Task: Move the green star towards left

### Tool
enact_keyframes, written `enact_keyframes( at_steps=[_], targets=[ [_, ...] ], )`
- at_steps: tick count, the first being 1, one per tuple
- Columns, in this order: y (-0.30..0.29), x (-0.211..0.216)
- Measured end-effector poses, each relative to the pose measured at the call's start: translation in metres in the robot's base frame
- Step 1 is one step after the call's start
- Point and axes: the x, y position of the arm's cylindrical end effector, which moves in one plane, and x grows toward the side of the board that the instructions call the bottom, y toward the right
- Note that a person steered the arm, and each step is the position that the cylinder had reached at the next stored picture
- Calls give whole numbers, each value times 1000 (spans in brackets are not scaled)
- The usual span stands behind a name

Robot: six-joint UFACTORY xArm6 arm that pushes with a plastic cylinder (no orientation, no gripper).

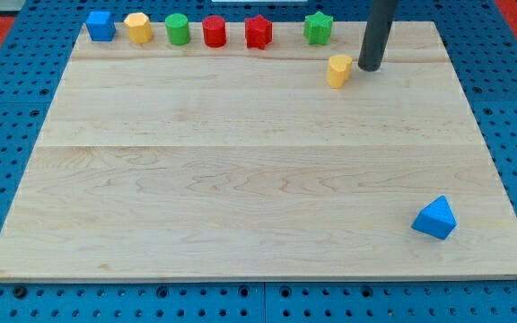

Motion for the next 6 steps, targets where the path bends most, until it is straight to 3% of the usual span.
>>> enact_keyframes(
  at_steps=[2,4,6],
  targets=[
    [-1,-83],
    [-55,-83],
    [-48,-75]
  ],
)
